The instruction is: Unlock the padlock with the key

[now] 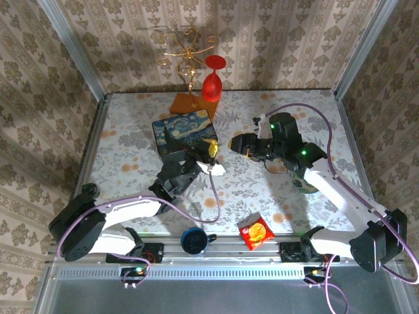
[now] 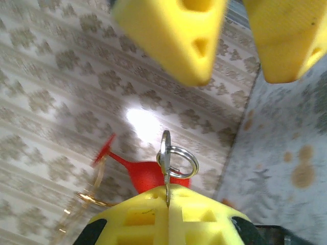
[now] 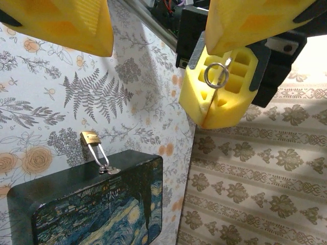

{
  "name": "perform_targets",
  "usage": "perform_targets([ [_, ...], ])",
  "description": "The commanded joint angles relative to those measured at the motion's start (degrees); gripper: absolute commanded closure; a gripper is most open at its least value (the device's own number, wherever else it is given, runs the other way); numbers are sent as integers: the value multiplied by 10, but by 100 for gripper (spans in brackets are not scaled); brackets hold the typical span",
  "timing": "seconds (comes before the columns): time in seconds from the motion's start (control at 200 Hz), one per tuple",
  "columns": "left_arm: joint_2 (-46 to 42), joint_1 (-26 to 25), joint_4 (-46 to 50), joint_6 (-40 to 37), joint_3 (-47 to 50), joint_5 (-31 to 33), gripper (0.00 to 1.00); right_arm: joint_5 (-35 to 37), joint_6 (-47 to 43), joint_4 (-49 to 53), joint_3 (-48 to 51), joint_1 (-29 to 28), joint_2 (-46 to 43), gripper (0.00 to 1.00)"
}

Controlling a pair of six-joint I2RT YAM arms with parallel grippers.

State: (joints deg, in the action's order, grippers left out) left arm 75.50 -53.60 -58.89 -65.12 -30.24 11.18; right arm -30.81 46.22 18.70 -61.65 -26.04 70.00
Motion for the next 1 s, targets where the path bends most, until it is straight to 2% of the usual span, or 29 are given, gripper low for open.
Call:
perform_targets([
  [0.0, 46, -17, -130, -161, -2, 32, 100, -7, -15, 9, -2, 7, -28, 48],
  [0.12, 95, -31, -153, -249, -25, 31, 100, -26, -8, -57, 48, 24, -58, 48],
  [0.275, 97, -46, -153, -245, -42, 10, 100, -35, 0, -142, 139, 57, -122, 48],
  [0.42, 92, -50, -152, -253, -54, 4, 100, -65, 29, -215, 195, 86, -157, 55],
  [0.725, 119, -66, -152, -298, -72, 28, 100, -88, 48, -284, 195, 83, -154, 61],
  [0.995, 122, -69, -151, -293, -77, 32, 100, -90, 41, -277, 176, 69, -119, 71],
])
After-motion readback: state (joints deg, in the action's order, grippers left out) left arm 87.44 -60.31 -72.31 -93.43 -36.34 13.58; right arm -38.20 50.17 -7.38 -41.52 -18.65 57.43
